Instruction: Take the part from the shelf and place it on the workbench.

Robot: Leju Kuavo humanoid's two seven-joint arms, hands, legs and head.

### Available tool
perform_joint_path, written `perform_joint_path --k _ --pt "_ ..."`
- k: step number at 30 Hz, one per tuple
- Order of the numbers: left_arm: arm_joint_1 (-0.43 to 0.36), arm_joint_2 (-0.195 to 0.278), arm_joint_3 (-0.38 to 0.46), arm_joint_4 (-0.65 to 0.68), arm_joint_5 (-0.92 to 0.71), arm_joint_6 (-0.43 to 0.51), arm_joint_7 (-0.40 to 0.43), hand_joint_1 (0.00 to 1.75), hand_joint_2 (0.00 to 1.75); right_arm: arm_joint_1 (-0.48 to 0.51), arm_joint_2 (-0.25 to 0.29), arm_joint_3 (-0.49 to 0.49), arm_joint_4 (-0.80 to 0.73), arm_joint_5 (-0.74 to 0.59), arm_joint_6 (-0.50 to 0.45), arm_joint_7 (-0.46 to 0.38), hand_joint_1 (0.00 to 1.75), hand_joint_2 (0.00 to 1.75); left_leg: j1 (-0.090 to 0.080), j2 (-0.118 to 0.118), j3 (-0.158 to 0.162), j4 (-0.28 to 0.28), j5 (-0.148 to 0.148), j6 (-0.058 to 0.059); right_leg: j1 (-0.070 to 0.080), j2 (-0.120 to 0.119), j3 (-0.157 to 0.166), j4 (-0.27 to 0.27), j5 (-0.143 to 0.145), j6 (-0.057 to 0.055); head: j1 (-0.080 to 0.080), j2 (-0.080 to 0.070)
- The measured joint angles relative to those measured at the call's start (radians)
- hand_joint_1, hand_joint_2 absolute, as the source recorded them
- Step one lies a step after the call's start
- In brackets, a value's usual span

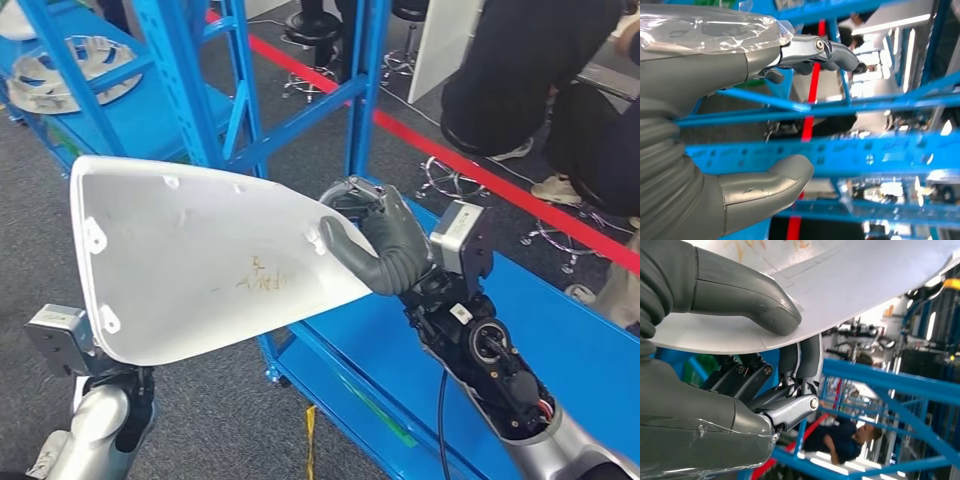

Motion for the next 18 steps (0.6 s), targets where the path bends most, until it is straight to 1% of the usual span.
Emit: perform_joint_path --k 1,2,3,4,5,6,7,8,9,10,12,13,15,16,17,18 --pt "-0.003 -0.002 0.0 0.0 -0.001 0.0 0.0 0.0 1.75 0.004 -0.001 -0.002 -0.001 -0.004 -0.002 0.001 1.75 1.75 -0.001 -0.012 0.001 0.0 0.0 0.003 0.0 0.014 -0.04 0.078 -0.03 0.001 0.006 0.0" --pt "-0.004 -0.004 0.0 0.001 -0.001 0.0 -0.001 0.0 1.75 0.009 -0.001 -0.003 -0.001 -0.008 -0.003 0.002 1.75 1.75 -0.001 -0.025 0.002 0.001 -0.001 0.003 0.0 0.02 -0.073 0.138 -0.045 0.001 0.01 0.0" --pt "-0.004 -0.005 -0.001 0.002 -0.002 0.0 -0.001 0.0 1.75 0.012 -0.002 -0.005 -0.001 -0.01 -0.004 0.003 1.75 1.75 -0.002 -0.039 0.003 0.001 -0.001 0.004 0.001 0.022 -0.091 0.16 -0.04 0.001 0.013 0.0" --pt "-0.005 -0.007 -0.001 0.003 -0.002 0.0 -0.002 0.0 1.75 0.015 -0.003 -0.007 -0.001 -0.012 -0.004 0.004 1.75 1.75 -0.002 -0.053 0.004 0.001 -0.002 0.004 0.0 0.024 -0.092 0.147 -0.017 -0.001 0.016 0.0" --pt "-0.005 -0.008 -0.001 0.005 -0.002 0.0 -0.004 0.0 1.75 0.016 -0.005 -0.009 -0.001 -0.014 -0.004 0.004 1.75 1.75 -0.003 -0.065 0.006 0.002 -0.002 0.003 0.0 0.027 -0.078 0.101 0.018 -0.004 0.018 0.0" --pt "-0.006 -0.009 -0.001 0.006 -0.001 0.0 -0.006 0.0 1.75 0.016 -0.007 -0.011 -0.002 -0.016 -0.004 0.005 1.75 1.75 -0.003 -0.076 0.008 0.002 -0.003 0.002 0.0 0.035 -0.054 0.039 0.057 -0.007 0.022 0.0" --pt "-0.008 -0.012 -0.002 0.008 0.001 0.0 -0.009 0.0 1.75 0.016 -0.009 -0.013 -0.002 -0.019 -0.006 0.006 1.75 1.75 -0.002 -0.085 0.01 0.003 -0.004 0.001 0.0 0.058 -0.028 -0.027 0.09 -0.01 0.025 0.0" --pt "-0.012 -0.014 -0.003 0.01 0.005 0.0 -0.014 0.0 1.75 0.017 -0.012 -0.015 -0.004 -0.022 -0.009 0.009 1.75 1.75 -0.002 -0.095 0.009 0.005 -0.004 -0.001 -0.002 0.082 -0.005 -0.085 0.113 -0.014 0.026 0.0" --pt "-0.017 -0.017 -0.005 0.012 0.01 -0.001 -0.02 0.0 1.75 0.018 -0.015 -0.016 -0.006 -0.025 -0.015 0.012 1.75 1.75 -0.002 -0.106 0.005 0.006 -0.004 -0.005 -0.002 0.101 0.013 -0.124 0.124 -0.016 0.027 0.0" --pt "-0.021 -0.02 -0.007 0.016 0.016 -0.001 -0.026 0.0 1.75 0.02 -0.018 -0.018 -0.008 -0.027 -0.021 0.015 1.75 1.75 0.0 -0.117 0.001 0.007 -0.002 -0.011 -0.002 0.114 0.024 -0.147 0.126 -0.019 0.028 0.0" --pt "-0.026 -0.023 -0.01 0.021 0.023 -0.002 -0.033 0.0 1.75 0.024 -0.02 -0.019 -0.011 -0.028 -0.029 0.018 1.75 1.75 0.004 -0.133 -0.006 0.006 0.002 -0.019 0.002 0.106 0.032 -0.153 0.123 -0.02 0.029 0.0" --pt "-0.026 -0.024 -0.011 0.022 0.025 -0.002 -0.035 0.0 1.75 0.024 -0.02 -0.019 -0.012 -0.028 -0.03 0.019 1.75 1.75 0.005 -0.136 -0.006 0.005 0.003 -0.021 0.002 0.104 0.032 -0.153 0.123 -0.021 0.03 0.0" --pt "-0.027 -0.024 -0.011 0.023 0.025 -0.002 -0.036 0.0 1.75 0.024 -0.02 -0.019 -0.012 -0.028 -0.031 0.02 1.75 1.75 0.006 -0.139 -0.006 0.004 0.004 -0.023 0.003 0.101 0.033 -0.154 0.124 -0.021 0.031 0.0" --pt "-0.029 -0.025 -0.012 0.025 0.027 -0.002 -0.038 0.0 1.75 0.025 -0.021 -0.019 -0.014 -0.028 -0.032 0.02 1.75 1.75 0.003 -0.119 -0.012 0.017 -0.004 -0.027 0.001 0.09 0.037 -0.16 0.127 -0.026 0.026 0.0" --pt "-0.033 -0.026 -0.014 0.03 0.029 -0.002 -0.041 0.0 1.75 0.026 -0.022 -0.02 -0.017 -0.028 -0.035 0.021 1.75 1.75 0.002 -0.089 -0.045 0.081 -0.036 -0.034 0.0 0.07 0.042 -0.166 0.13 -0.033 0.019 0.0" --pt "-0.038 -0.027 -0.016 0.036 0.032 -0.004 -0.045 0.0 1.75 0.028 -0.024 -0.02 -0.02 -0.027 -0.04 0.022 1.75 1.75 0.002 -0.058 -0.088 0.163 -0.073 -0.042 0.0 0.046 0.046 -0.173 0.132 -0.039 0.01 0.0"
